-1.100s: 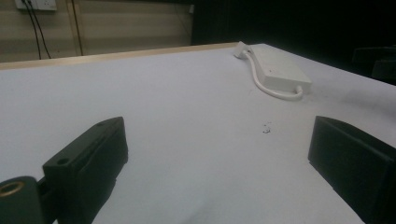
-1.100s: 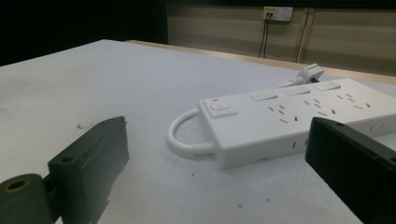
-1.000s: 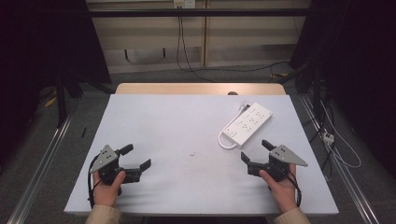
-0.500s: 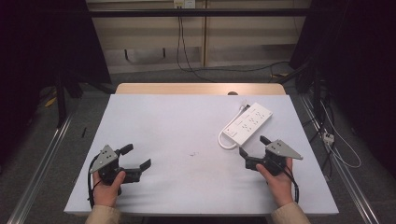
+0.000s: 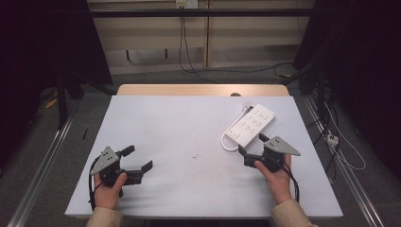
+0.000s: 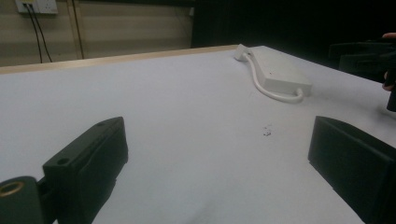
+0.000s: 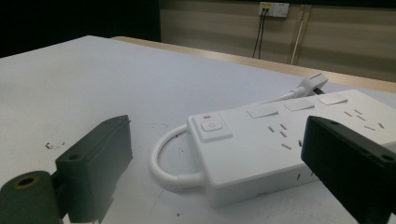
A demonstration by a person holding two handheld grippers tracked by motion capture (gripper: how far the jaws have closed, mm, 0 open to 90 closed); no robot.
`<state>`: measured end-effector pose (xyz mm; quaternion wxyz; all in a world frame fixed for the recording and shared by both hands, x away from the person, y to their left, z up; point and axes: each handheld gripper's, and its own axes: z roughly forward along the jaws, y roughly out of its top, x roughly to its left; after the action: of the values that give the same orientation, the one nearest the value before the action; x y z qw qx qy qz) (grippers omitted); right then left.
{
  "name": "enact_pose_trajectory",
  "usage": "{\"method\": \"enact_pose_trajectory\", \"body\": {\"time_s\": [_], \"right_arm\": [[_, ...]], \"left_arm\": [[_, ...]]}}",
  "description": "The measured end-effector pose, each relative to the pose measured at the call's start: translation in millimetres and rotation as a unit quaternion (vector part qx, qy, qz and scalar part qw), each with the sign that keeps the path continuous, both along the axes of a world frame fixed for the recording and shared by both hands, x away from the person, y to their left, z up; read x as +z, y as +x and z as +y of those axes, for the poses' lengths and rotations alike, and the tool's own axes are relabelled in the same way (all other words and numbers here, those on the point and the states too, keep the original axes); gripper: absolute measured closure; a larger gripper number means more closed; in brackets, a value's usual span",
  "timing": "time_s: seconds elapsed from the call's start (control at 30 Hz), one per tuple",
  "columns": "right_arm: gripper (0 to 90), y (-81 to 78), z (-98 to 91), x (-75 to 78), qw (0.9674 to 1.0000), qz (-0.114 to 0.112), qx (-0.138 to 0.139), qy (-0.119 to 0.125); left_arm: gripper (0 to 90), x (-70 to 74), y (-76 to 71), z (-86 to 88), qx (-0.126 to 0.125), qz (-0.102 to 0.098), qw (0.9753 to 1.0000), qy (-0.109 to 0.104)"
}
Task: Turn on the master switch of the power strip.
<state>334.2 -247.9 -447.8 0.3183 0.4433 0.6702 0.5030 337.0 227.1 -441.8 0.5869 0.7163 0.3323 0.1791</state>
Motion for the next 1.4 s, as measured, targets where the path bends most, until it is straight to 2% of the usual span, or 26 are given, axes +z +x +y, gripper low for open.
{"method": "enact_pose_trajectory", "body": {"time_s": [0.43, 1.4], "right_arm": [[8.7, 12.7, 5.8, 1.0, 1.0, 0.005, -0.002, -0.004], [9.1, 29.2, 15.2, 0.4, 0.9999, 0.013, 0.002, -0.01]], "left_arm": [[4.5, -0.3, 0.4, 0.5, -0.001, 0.002, 1.0, -0.002], [4.5, -0.2, 0.7, -0.6, -0.005, -0.001, 0.9999, -0.011]]}}
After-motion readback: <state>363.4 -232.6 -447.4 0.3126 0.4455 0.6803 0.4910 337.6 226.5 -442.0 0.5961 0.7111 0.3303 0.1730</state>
